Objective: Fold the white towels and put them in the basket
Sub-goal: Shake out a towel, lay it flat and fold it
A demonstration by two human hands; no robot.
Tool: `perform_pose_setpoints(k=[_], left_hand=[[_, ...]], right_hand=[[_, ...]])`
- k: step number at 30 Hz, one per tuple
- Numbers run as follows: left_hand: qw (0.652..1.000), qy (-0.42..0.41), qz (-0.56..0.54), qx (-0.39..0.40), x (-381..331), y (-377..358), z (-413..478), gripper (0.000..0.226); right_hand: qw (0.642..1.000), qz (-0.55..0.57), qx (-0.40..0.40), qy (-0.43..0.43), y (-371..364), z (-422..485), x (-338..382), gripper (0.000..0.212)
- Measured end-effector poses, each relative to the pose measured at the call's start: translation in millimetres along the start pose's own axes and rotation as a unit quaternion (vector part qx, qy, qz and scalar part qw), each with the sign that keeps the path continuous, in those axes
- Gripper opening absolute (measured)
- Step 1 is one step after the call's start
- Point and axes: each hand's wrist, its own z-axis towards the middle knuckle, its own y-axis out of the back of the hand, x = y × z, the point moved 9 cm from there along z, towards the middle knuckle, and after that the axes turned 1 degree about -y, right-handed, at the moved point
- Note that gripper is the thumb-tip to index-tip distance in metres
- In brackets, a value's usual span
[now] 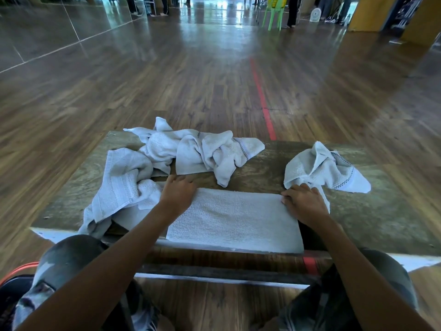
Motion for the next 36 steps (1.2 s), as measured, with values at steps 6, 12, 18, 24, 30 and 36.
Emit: perform_pose_setpoints(k=[6, 12, 18, 24, 30, 36], left_hand=[[0.999, -0.011, -0.013, 0.028, -0.5, 0.5, 4.3, 0.022], [0.999, -0.008, -0.036, 0.022, -9.0, 5.8, 9.0, 0.039], [0.976, -0.040, -0.214, -0.006, -43.0, 0.1, 9.5, 0.051], [0.964, 0.062, -0.251, -0.056, -32.5, 0.6, 15.7, 0.010], [0.964, 0.112, -0.211, -0.116, -11.7, 19.7, 3.9, 0.015], [0.974, -0.057, -0.195, 0.101, -85.0, -2.1, -33.6, 0.080]], right_hand=[[0.997, -0.078, 0.008, 0.020, 2.5, 13.3, 8.6, 0.021], [0.992, -0.113, -0.049, 0.033, 3.7, 12.9, 13.3, 0.010], [0.990, -0.028, -0.070, 0.115, 4.1, 2.8, 45.4, 0.034], [0.996, -0.015, -0.045, 0.080, 0.2, 2.6, 30.6, 0.031], [0.995, -0.035, -0.075, 0.053, 5.1, -2.1, 30.9, 0.025], [0.986, 0.054, 0.088, 0.132, -37.5, -24.6, 94.3, 0.074]])
